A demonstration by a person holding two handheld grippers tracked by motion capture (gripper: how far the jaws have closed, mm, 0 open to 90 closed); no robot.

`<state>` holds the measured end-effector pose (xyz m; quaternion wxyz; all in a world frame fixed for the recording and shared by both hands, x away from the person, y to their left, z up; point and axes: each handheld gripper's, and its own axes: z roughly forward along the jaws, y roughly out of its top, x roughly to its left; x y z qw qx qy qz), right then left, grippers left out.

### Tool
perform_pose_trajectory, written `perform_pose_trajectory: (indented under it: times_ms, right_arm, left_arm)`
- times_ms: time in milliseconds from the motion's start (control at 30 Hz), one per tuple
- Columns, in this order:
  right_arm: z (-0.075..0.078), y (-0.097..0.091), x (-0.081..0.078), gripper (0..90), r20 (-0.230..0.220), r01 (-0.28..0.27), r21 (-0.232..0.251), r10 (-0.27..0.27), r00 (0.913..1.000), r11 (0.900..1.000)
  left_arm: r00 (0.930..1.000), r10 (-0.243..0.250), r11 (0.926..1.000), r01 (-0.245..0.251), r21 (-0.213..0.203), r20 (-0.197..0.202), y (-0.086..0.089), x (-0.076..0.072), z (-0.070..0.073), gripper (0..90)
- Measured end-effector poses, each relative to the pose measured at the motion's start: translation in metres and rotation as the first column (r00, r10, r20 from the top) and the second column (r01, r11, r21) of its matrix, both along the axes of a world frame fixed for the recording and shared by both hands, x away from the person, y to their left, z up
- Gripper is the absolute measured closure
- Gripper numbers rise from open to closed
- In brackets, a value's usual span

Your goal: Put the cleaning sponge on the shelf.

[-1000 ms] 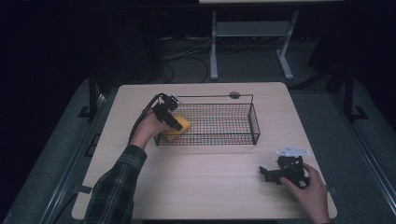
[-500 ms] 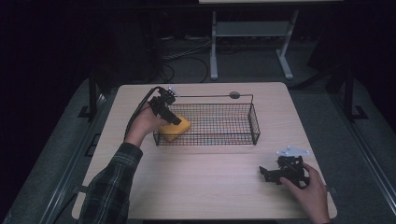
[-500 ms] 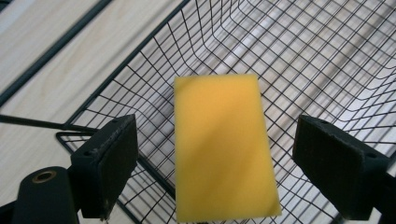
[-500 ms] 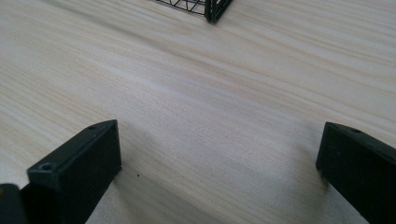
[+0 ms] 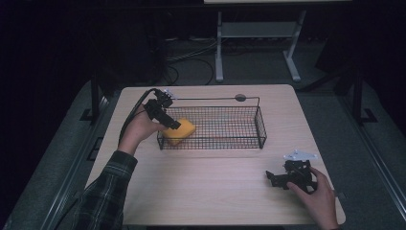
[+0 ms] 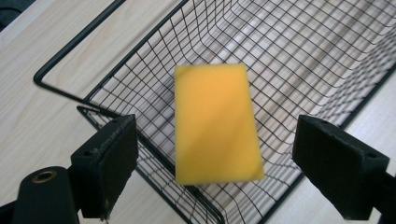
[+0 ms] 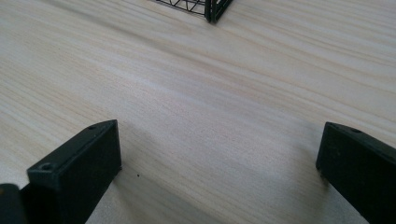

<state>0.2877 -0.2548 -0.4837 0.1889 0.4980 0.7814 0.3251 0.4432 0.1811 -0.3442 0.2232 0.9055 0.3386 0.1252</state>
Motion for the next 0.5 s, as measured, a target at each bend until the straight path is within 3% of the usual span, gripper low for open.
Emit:
perform_pose_trajectory:
  times_ms: [333,500]
  right_arm:
    - [0.000,0.000,0.000,0.0,0.000,0.000,0.000,0.000,1.0000,1.0000]
    - [0.000,0.000,0.000,0.0,0.000,0.000,0.000,0.000,1.0000,1.0000]
  left_arm:
    - [0.9992,0.016,0.9977,-0.014,-0.067,0.037,0.024,-0.030,0.003,14.0]
    - [0.9981,0.032,0.9950,-0.027,-0.096,0.052,0.039,-0.051,-0.004,14.1]
